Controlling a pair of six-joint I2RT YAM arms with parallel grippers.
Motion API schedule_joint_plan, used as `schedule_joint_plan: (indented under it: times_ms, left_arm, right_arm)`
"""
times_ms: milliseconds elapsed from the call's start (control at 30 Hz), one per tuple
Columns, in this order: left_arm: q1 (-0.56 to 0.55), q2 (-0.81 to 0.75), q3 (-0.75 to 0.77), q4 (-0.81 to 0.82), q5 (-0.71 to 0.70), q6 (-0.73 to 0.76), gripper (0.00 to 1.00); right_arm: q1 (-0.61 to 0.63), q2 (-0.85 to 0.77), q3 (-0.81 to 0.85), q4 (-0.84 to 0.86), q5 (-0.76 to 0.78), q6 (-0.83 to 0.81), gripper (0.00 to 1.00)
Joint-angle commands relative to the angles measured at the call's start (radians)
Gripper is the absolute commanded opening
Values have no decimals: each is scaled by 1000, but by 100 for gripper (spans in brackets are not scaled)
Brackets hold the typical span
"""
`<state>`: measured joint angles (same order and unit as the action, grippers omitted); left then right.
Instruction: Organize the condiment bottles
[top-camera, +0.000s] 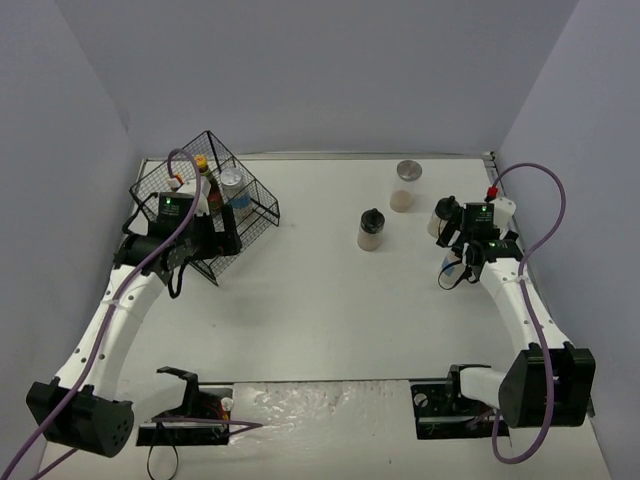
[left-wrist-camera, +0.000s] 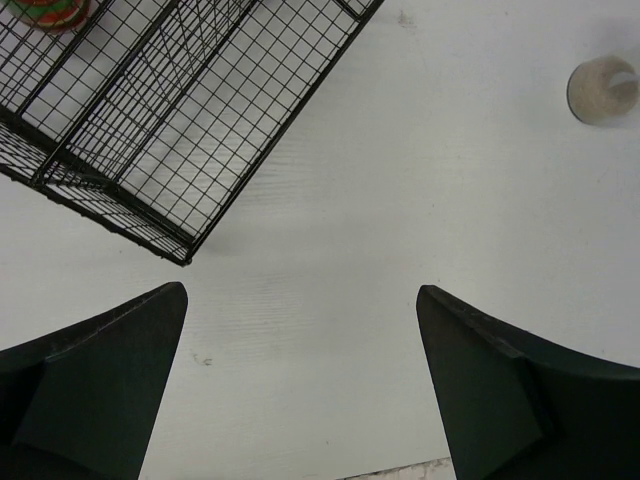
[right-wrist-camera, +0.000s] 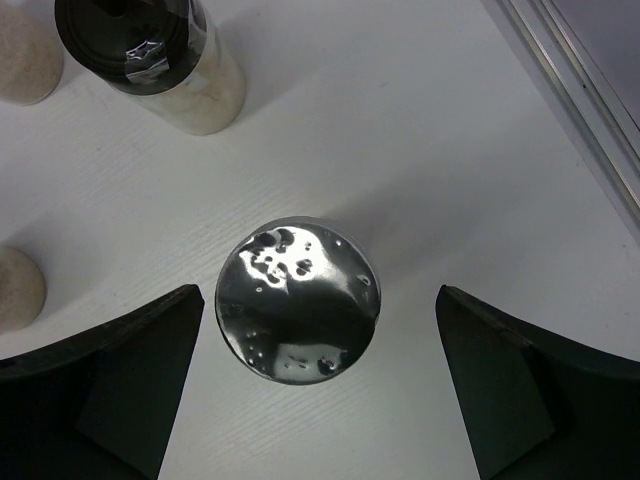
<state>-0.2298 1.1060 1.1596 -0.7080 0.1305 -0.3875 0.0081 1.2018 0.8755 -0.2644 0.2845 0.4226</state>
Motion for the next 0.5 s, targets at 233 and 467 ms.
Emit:
schedule_joint_plan:
  times_ms: [233,467]
  left_arm:
    - [-3,-49,46,4,0,18,97]
    - [-4,-45,68,7,-2,22,97]
  right_arm:
    - [-3,53,-34,116,-54,9,59]
    - [94,-11,-68,131,-113,-51,11]
